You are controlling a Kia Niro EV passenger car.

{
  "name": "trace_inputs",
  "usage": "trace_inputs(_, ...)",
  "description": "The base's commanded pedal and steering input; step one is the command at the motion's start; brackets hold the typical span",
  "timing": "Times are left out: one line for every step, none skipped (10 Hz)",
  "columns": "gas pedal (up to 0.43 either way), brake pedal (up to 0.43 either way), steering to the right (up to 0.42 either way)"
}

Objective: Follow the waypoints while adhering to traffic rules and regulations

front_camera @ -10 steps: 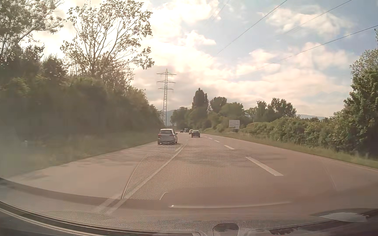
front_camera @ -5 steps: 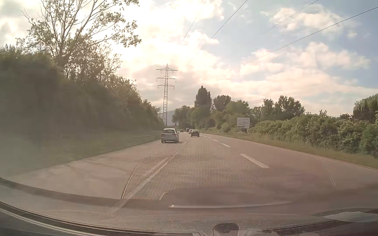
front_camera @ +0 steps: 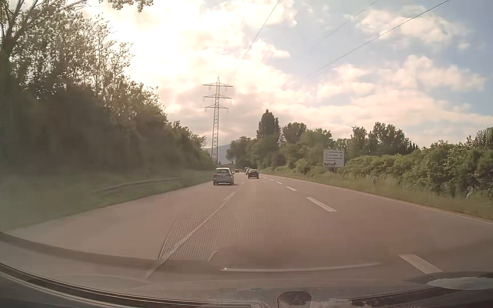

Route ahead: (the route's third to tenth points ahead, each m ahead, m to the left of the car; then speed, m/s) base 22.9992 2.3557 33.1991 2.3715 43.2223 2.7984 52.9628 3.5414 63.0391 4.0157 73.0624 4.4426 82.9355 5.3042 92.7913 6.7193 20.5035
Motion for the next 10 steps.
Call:
trace_inputs(0.15,0.0,-0.006)
trace_inputs(0.157,0.0,-0.006)
trace_inputs(0.157,0.0,-0.006)
trace_inputs(0.157,0.0,-0.006)
trace_inputs(0.157,0.0,-0.006)
trace_inputs(0.157,0.0,-0.006)
trace_inputs(0.157,0.0,-0.006)
trace_inputs(0.157,0.0,-0.006)
trace_inputs(0.157,0.0,-0.006)
trace_inputs(0.157,0.0,-0.007)
